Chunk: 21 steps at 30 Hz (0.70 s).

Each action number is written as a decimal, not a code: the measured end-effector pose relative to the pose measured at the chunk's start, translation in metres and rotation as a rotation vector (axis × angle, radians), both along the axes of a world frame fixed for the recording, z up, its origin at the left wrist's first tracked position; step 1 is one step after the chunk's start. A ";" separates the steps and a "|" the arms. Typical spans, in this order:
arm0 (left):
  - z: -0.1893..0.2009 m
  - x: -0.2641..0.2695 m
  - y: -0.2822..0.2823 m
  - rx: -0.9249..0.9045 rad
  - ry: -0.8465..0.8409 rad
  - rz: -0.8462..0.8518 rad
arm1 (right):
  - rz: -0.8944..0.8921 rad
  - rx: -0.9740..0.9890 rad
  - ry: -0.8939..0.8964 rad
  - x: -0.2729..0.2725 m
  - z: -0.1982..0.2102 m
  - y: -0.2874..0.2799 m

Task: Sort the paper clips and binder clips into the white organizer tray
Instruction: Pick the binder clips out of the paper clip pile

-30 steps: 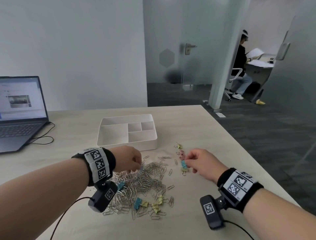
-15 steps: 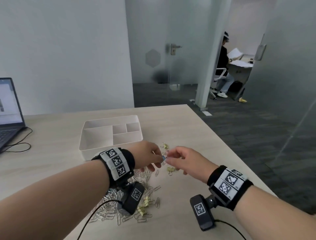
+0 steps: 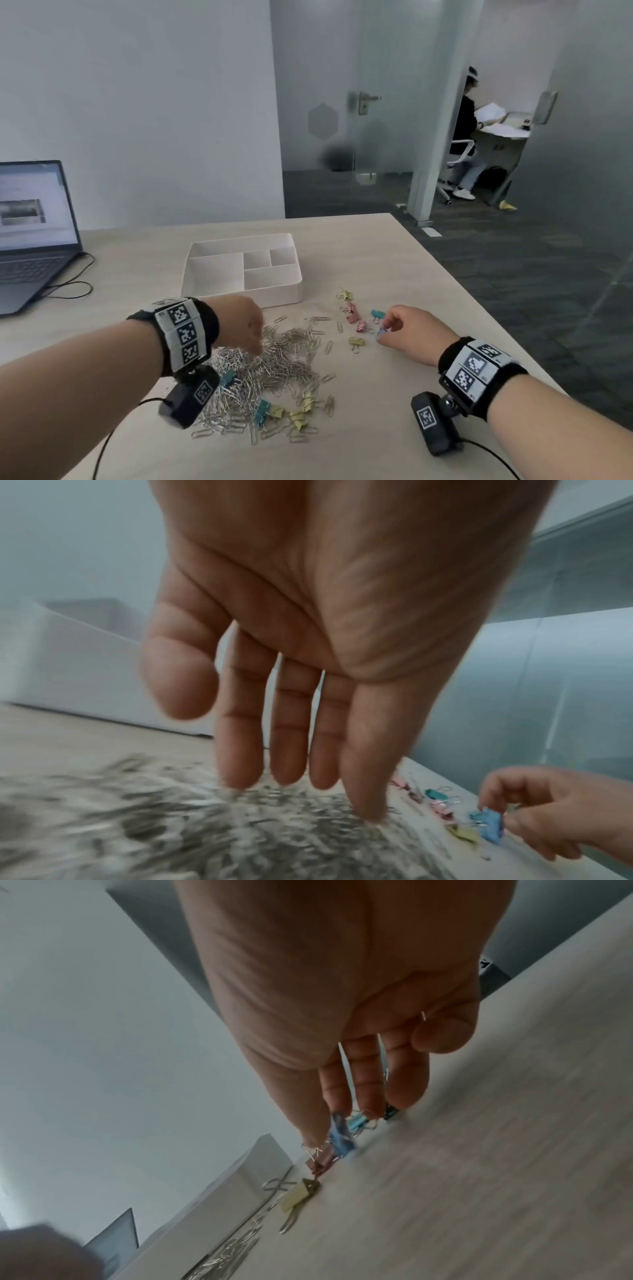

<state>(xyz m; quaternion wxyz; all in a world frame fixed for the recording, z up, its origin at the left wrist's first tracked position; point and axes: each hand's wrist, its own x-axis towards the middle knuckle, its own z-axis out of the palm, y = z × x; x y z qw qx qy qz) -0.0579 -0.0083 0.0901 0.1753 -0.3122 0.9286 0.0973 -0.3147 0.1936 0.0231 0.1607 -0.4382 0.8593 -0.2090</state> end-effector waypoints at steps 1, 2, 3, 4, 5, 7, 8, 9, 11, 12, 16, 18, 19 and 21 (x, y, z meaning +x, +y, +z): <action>0.000 0.007 -0.002 0.006 -0.051 0.019 | 0.000 -0.012 0.015 0.001 0.001 -0.002; 0.001 0.012 -0.003 0.005 -0.092 0.026 | 0.011 -0.033 0.040 0.006 0.004 -0.005; 0.001 0.017 -0.003 0.000 -0.126 0.026 | 0.037 -0.058 0.062 0.013 0.006 -0.008; 0.002 0.020 -0.002 -0.001 -0.151 0.021 | 0.082 -0.081 0.072 0.024 0.011 -0.011; 0.002 0.022 -0.002 0.001 -0.175 0.015 | 0.144 -0.091 0.066 0.038 0.015 -0.014; 0.003 0.023 0.001 0.012 -0.227 -0.001 | 0.309 -0.065 0.015 0.068 0.023 -0.017; 0.003 0.023 0.003 0.018 -0.249 -0.007 | 0.396 -0.027 -0.011 0.082 0.024 -0.019; 0.002 0.023 0.004 0.022 -0.262 -0.011 | 0.471 0.012 -0.025 0.094 0.025 -0.020; -0.001 0.023 0.005 0.032 -0.254 -0.009 | 0.576 0.088 -0.012 0.112 0.021 -0.023; -0.002 0.024 0.005 0.039 -0.239 -0.005 | 0.608 0.117 0.009 0.118 0.018 -0.024; -0.005 0.028 -0.003 0.095 -0.144 0.009 | 0.599 0.128 -0.005 0.123 0.011 -0.025; -0.004 0.029 -0.008 0.168 -0.031 0.019 | 0.569 0.104 -0.061 0.118 0.011 -0.024; -0.003 0.028 -0.008 0.215 0.026 0.014 | 0.555 0.085 -0.091 0.115 0.011 -0.024; 0.000 0.023 -0.006 0.316 0.124 -0.001 | 0.507 0.047 -0.204 0.109 0.013 -0.021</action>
